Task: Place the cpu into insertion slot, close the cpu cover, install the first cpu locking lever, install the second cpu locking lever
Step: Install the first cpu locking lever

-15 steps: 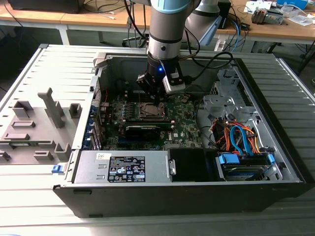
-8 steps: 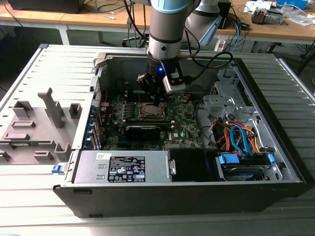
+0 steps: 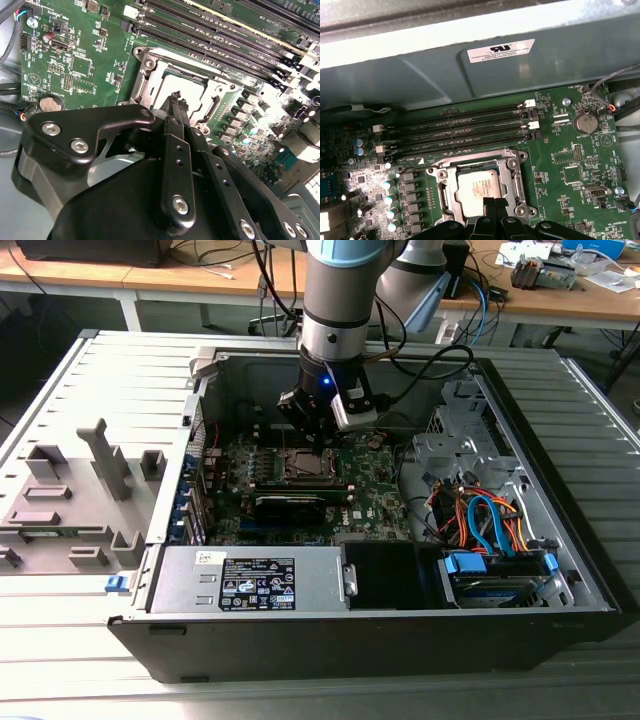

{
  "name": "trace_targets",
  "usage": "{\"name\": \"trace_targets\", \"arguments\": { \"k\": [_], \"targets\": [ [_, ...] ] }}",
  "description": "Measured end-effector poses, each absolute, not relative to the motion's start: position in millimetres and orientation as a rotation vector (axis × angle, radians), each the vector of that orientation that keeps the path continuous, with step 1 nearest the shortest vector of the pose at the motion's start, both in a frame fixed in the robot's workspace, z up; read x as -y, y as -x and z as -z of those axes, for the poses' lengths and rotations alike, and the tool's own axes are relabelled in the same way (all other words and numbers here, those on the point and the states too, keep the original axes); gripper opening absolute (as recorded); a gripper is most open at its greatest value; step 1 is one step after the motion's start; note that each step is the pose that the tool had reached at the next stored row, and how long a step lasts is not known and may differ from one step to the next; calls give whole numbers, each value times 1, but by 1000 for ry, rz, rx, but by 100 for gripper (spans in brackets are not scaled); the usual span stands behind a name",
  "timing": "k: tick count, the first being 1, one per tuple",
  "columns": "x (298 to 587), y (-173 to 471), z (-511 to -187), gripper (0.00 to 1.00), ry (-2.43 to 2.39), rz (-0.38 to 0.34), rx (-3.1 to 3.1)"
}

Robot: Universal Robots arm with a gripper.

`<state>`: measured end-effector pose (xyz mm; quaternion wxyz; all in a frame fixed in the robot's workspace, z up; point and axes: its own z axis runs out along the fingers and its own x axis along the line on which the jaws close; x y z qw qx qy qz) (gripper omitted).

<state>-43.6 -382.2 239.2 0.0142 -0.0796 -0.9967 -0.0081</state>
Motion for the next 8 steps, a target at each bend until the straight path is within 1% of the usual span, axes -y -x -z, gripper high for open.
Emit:
{"name": "trace_targets", "arguments": {
  "k": [8],
  "targets": [
    [382,44,-239,11,238,25,3104]
  ]
}}
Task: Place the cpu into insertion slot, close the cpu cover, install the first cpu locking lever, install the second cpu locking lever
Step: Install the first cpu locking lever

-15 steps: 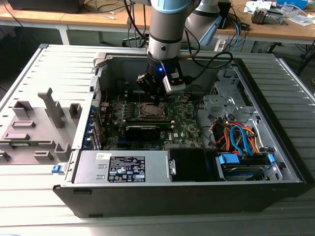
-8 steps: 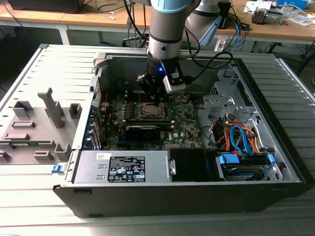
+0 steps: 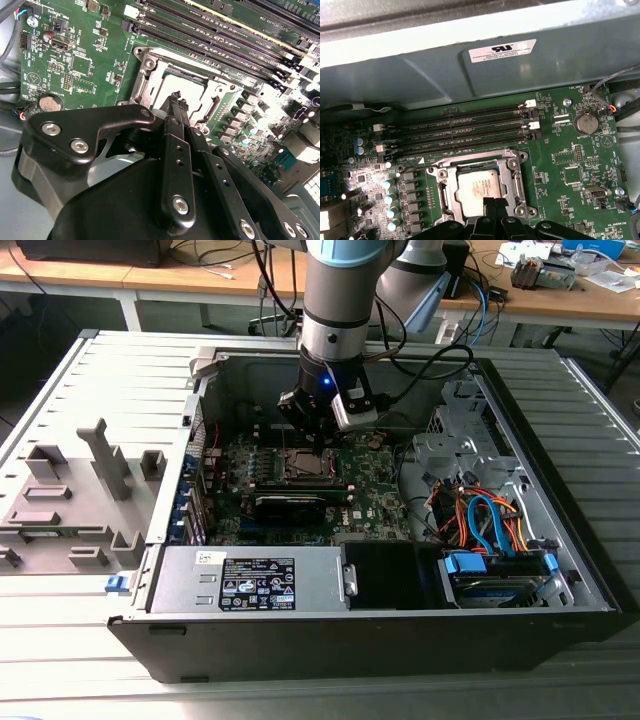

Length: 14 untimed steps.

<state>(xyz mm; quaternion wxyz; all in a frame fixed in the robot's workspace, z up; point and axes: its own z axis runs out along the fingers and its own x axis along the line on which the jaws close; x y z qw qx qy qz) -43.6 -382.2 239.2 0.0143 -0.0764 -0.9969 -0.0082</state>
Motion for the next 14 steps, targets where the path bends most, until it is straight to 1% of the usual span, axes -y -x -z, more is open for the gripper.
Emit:
{"name": "trace_targets", "arguments": {
  "k": [14],
  "targets": [
    [382,44,-239,11,223,26,3105]
  ]
}}
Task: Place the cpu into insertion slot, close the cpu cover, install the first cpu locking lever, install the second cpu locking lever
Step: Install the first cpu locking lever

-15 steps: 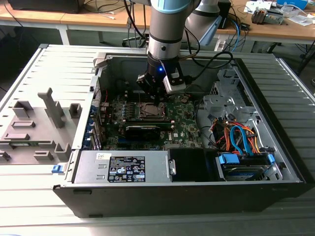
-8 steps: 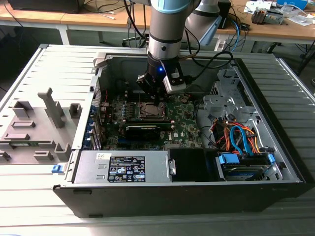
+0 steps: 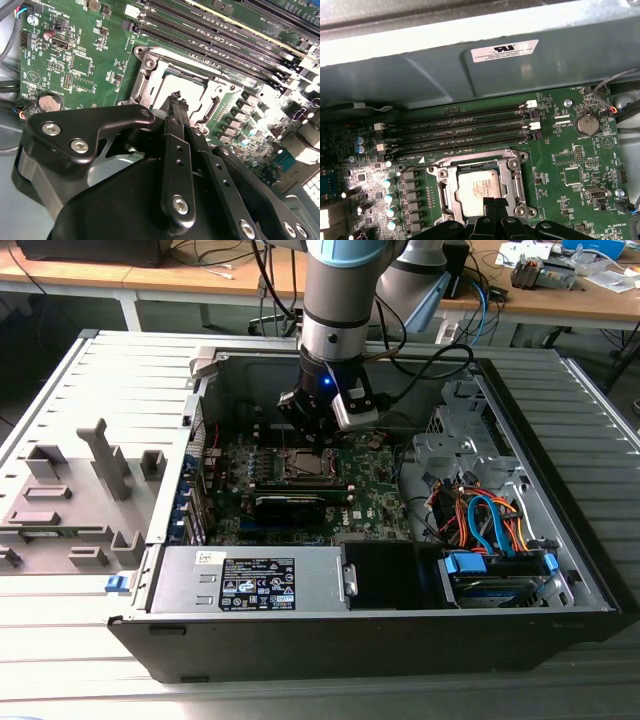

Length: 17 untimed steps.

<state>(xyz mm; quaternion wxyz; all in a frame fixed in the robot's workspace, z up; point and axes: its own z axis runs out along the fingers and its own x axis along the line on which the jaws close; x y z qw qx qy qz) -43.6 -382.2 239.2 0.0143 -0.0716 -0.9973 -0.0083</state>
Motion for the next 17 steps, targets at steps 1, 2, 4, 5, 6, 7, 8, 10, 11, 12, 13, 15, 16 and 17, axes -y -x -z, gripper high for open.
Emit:
{"name": "trace_targets", "arguments": {
  "k": [1,2,4,5,6,7,8,10,11,12,13,15,16,17],
  "targets": [
    [382,44,-239,11,222,26,3105],
    [382,44,-239,11,221,26,3105],
    [382,44,-239,11,218,26,3105],
    [382,44,-239,11,216,26,3105],
    [382,44,-239,11,215,26,3105],
    [382,44,-239,11,214,26,3105],
    [382,44,-239,11,212,26,3105],
    [382,44,-239,11,209,26,3106],
    [382,44,-239,11,208,26,3106],
    [382,44,-239,11,207,26,3106],
    [382,44,-239,11,206,26,3106],
    [382,44,-239,11,204,26,3106],
    [382,44,-239,11,204,26,3106],
    [382,44,-239,11,203,26,3106]
  ]
}}
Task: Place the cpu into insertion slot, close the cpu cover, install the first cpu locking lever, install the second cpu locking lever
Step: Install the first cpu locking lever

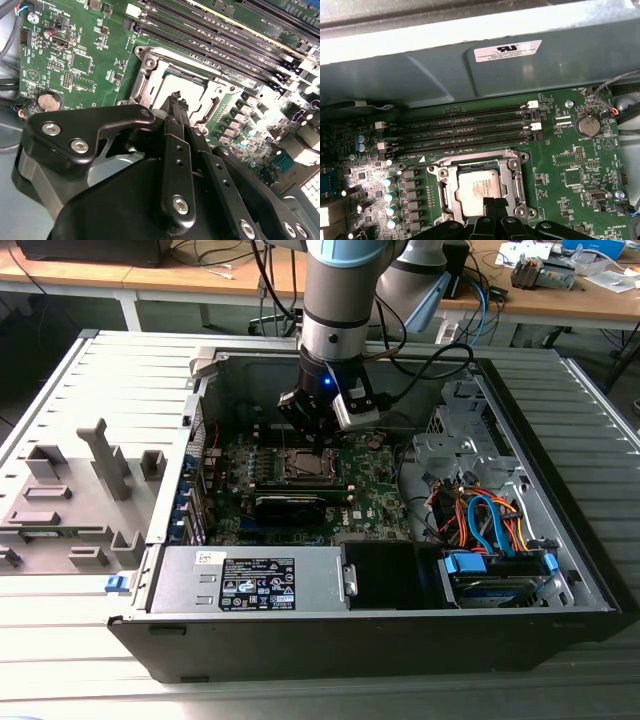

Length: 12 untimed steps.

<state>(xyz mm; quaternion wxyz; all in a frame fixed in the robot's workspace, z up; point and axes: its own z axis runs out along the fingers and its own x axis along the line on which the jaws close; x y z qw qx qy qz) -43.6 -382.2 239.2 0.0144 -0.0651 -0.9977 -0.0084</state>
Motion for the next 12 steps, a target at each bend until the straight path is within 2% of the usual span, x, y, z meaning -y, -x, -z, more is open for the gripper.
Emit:
{"name": "trace_targets", "arguments": {
  "k": [12],
  "targets": [
    [382,44,-239,11,190,26,3107]
  ]
}}
